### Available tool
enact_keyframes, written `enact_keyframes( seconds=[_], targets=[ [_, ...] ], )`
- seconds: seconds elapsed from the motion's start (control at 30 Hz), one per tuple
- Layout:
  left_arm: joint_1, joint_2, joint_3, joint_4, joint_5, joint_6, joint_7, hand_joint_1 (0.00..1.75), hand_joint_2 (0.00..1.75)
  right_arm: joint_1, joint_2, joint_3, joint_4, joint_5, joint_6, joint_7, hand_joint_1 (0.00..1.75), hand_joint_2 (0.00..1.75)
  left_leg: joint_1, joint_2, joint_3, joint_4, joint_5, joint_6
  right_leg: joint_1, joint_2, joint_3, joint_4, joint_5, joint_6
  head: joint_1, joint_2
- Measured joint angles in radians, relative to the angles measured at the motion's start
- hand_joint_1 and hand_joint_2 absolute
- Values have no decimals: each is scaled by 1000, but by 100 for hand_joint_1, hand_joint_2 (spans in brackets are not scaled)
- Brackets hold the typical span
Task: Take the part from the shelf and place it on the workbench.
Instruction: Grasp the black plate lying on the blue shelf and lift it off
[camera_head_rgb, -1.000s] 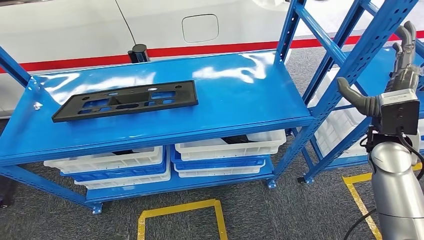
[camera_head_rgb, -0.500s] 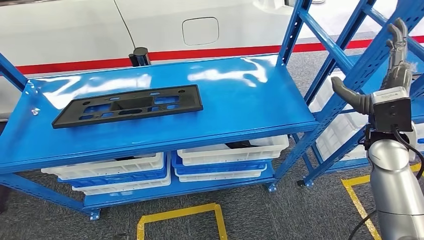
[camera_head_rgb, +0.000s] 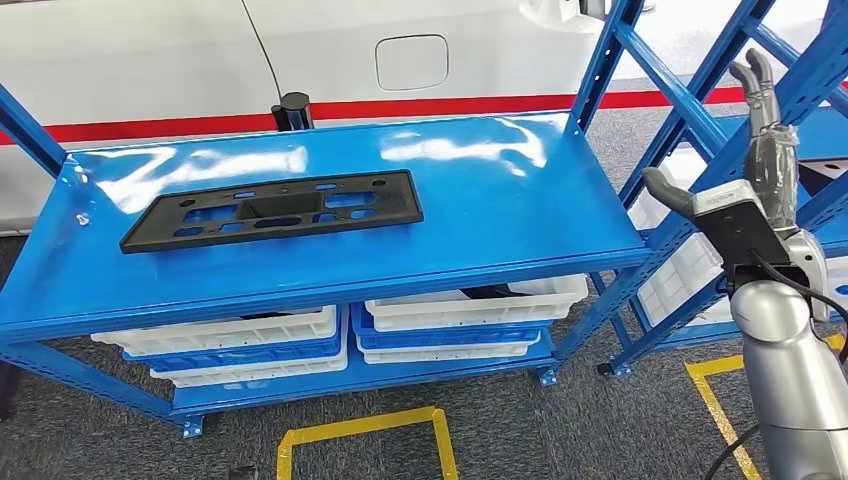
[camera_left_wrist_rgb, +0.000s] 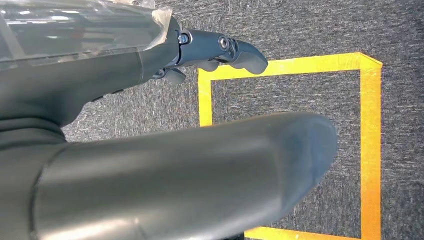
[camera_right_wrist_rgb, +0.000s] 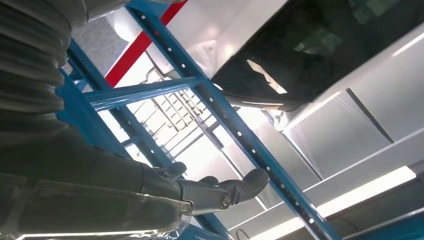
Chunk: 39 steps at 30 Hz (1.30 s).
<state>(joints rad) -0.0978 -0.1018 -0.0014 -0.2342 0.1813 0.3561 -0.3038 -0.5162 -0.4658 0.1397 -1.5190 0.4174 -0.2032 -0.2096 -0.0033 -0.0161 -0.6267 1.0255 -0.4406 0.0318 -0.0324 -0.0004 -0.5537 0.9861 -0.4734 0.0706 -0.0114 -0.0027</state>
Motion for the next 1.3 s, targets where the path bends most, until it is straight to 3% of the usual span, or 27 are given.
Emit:
enact_keyframes(
  seconds=[0.2,0.6,0.9,1.3],
  targets=[
    [-3,0,-13,0,0,3,7,0,0,-84,-35,122,30,196,95,72,0,175,3,1,1,0,1,1,2,0,-1,1,1,1,0,0],
    [-4,0,-15,0,4,4,7,0,0,-151,-51,228,73,262,150,99,0,175,4,1,0,-1,1,1,3,0,0,1,1,1,0,0],
    [-7,-1,-43,0,0,-10,7,0,0,-317,15,475,254,388,256,150,0,175,5,1,1,-1,3,2,4,-1,0,2,1,1,0,0],
    [-7,-2,-58,0,2,-10,7,0,0,-354,39,559,323,388,254,157,0,175,4,1,1,-1,2,2,3,-1,0,2,1,1,0,0]
  ],
)
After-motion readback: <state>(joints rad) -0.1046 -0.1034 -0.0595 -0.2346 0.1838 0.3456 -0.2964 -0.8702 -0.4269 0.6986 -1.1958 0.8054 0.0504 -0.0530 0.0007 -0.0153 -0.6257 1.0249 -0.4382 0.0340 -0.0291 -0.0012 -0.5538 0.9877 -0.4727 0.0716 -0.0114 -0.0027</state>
